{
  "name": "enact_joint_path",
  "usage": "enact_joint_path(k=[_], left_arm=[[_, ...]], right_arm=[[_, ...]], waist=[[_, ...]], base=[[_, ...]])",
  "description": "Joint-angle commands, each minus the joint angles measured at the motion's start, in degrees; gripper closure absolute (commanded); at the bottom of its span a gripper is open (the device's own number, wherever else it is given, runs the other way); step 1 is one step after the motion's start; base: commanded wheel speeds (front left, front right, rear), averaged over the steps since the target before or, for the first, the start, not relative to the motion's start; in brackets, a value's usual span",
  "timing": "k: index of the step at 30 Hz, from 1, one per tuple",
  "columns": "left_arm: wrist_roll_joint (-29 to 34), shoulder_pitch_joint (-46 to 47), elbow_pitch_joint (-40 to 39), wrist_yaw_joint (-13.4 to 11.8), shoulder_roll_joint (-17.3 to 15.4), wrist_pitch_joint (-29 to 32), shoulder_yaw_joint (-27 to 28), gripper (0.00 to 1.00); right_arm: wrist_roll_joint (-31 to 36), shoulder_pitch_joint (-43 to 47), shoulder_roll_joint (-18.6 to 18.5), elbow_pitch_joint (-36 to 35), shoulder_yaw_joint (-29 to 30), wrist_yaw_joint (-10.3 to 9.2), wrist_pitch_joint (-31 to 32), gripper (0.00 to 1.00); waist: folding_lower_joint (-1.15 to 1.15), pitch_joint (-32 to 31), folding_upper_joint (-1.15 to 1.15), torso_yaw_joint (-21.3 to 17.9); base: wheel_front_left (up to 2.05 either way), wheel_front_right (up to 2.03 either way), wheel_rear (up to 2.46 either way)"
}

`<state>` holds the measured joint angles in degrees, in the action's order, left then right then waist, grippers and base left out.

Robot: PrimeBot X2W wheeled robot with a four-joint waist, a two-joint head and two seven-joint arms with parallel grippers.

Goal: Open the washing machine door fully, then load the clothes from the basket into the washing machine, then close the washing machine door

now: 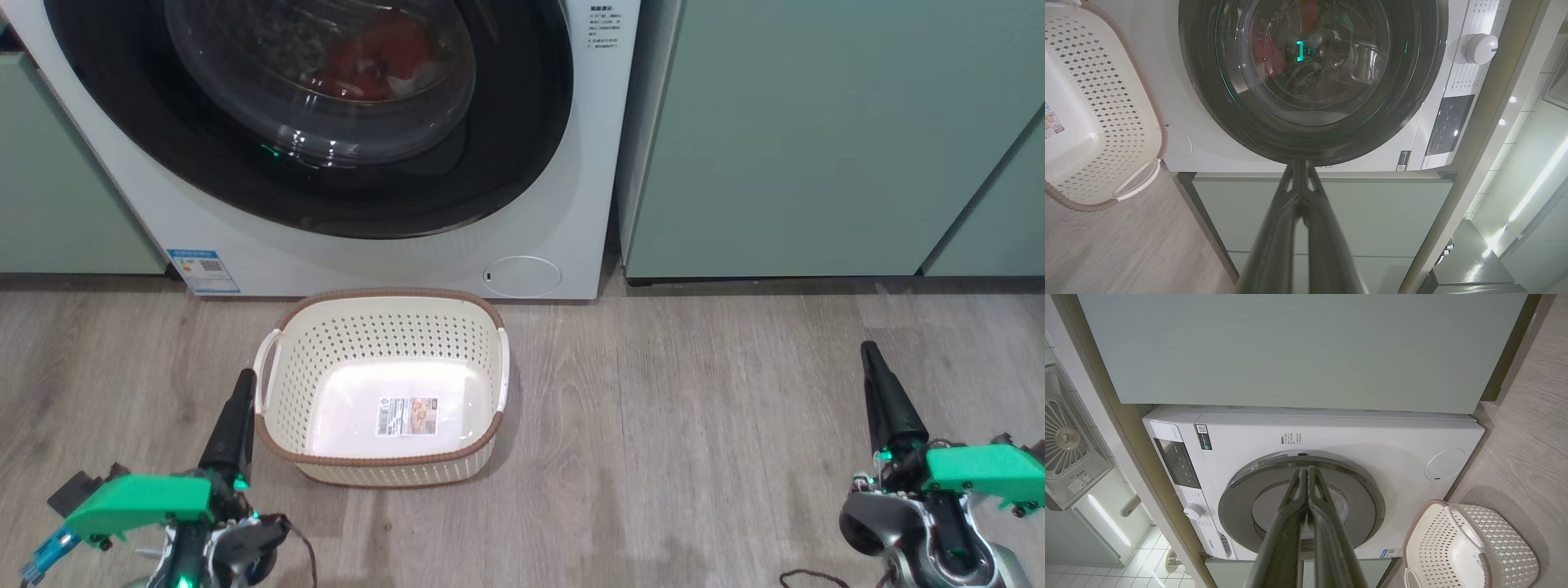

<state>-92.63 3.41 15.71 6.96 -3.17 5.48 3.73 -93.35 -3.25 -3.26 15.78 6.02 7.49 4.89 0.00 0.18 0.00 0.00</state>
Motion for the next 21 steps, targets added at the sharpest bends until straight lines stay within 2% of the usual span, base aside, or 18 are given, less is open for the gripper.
enact_joint_path(k=[1, 21], left_arm=[[-0.2, 2.7, -1.7, 0.5, -0.3, 0.4, 2.0, 1.0], [0.0, 2.7, -1.7, 0.5, -0.2, 0.5, 2.2, 1.0]], right_arm=[[0.0, -2.8, -0.7, -1.8, -0.9, 0.0, 0.4, 1.0], [0.3, -2.8, -0.4, -1.8, -0.6, 0.0, 0.7, 1.0]], waist=[[0.0, 0.0, 0.0, 0.0], [0.0, 0.0, 0.0, 0.0]], base=[[0.0, 0.0, 0.0], [0.0, 0.0, 0.0]])
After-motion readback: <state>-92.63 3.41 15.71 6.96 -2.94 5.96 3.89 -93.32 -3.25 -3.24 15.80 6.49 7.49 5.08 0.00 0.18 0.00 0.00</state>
